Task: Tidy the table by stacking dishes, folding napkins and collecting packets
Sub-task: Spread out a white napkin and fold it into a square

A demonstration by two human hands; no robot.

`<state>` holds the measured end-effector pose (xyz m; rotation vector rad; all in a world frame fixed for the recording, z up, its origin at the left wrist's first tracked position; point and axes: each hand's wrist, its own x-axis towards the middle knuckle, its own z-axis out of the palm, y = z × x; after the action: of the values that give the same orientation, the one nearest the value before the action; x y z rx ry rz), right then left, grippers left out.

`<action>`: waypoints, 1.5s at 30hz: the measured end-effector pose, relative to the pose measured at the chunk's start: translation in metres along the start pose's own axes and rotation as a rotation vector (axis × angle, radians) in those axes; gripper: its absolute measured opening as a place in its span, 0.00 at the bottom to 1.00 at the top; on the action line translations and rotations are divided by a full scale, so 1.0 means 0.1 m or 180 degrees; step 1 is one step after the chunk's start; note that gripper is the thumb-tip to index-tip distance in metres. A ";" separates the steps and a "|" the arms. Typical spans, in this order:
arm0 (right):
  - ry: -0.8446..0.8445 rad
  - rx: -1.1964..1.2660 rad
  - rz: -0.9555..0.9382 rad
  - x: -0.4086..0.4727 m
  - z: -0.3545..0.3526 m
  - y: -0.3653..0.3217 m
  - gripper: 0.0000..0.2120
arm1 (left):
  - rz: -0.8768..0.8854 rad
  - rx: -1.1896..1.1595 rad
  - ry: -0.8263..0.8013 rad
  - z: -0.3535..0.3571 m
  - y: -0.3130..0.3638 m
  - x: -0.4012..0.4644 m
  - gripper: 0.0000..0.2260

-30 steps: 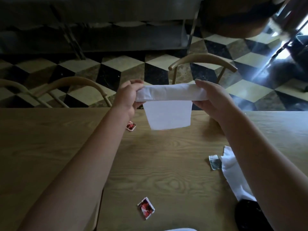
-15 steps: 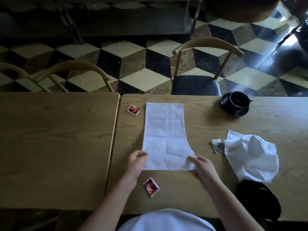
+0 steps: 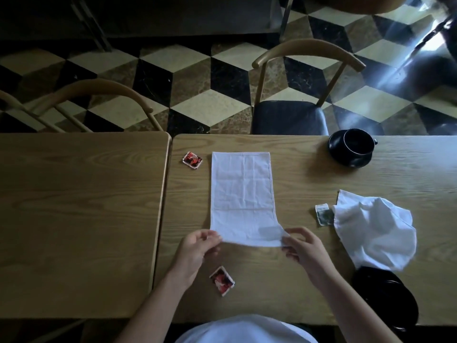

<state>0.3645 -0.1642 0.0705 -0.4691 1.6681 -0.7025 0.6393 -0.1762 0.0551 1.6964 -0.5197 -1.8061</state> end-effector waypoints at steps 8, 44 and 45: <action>-0.0264 0.0025 -0.0473 0.72 0.11 -1.05 0.04 | 0.1058 0.0843 0.0439 0.23 1.05 0.79 0.04; -0.0759 -0.1853 -0.0802 1.47 1.09 -0.32 0.05 | 0.0944 0.2824 0.0238 0.77 0.21 1.49 0.04; -0.0776 -0.1870 -0.0736 1.46 1.09 -0.28 0.04 | 0.0889 0.2822 0.0288 0.76 0.18 1.48 0.04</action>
<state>0.4372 -0.3006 -0.0300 -1.1323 1.5840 -0.2874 0.5666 -0.2956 -0.0367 2.0819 -1.5967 -1.3509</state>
